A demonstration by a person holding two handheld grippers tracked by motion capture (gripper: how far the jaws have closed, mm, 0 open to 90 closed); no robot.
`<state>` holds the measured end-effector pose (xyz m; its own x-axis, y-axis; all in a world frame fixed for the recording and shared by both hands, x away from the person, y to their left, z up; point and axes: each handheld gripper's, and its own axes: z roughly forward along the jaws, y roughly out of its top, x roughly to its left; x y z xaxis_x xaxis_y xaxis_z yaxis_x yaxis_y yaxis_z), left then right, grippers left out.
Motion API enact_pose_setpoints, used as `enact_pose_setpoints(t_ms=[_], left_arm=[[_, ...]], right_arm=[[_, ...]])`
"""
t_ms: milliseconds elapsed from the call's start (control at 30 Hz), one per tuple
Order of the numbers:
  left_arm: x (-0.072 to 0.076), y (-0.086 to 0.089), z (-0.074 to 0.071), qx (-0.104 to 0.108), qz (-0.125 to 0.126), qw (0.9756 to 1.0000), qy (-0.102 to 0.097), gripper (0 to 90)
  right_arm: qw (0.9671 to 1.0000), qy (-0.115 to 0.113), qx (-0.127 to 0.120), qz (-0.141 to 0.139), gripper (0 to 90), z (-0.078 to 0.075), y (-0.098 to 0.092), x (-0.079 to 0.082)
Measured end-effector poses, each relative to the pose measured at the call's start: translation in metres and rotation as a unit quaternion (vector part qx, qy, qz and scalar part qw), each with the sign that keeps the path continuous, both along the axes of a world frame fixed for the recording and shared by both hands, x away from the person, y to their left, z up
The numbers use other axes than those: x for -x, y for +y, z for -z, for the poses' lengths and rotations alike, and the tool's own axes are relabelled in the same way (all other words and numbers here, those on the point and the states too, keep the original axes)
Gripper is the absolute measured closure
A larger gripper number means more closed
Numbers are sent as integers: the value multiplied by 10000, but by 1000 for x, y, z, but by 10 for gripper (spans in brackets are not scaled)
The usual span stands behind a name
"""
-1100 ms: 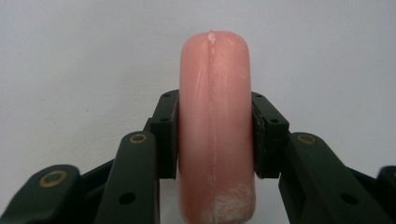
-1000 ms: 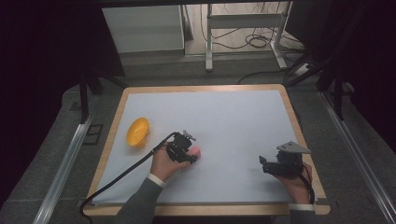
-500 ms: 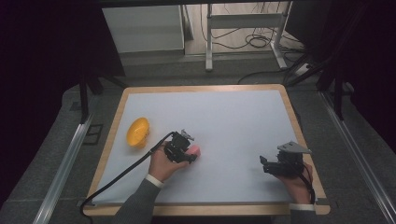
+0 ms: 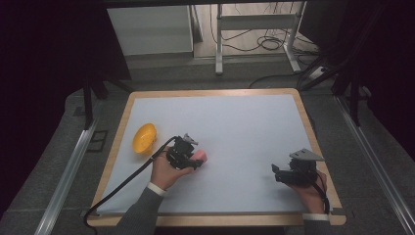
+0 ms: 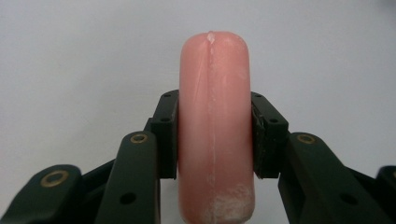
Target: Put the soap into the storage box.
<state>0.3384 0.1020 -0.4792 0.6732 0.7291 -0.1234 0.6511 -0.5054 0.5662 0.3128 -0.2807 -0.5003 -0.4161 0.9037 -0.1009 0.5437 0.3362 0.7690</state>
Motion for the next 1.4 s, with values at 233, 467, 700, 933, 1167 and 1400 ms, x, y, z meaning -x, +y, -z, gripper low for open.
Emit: enact_pose_setpoints(t_ms=[233, 467, 700, 933, 1167, 1400], left_arm=[[2, 4, -7, 103, -88, 9998, -175, 601], [3, 7, -11, 128, -112, 9996, -206, 601], [4, 13, -17, 172, -105, 9995, -226, 601], [7, 24, -27, 184, -166, 9992, -307, 602], [6, 32, -29, 246, -201, 9988, -360, 601], [6, 37, -30, 253, -244, 9987, -362, 602]], right_arm=[[10000, 3, 8, 1, 92, 1, 0, 0], [10000, -1, 14, 2, 92, 1, 0, 0], [10000, 9, 14, -3, 92, 1, 1, 0], [10000, -54, -10, 3, 92, -2, 1, 2], [10000, -20, 25, 19, 92, 0, 1, 1], [10000, -12, 40, 7, 92, 1, 1, 1]])
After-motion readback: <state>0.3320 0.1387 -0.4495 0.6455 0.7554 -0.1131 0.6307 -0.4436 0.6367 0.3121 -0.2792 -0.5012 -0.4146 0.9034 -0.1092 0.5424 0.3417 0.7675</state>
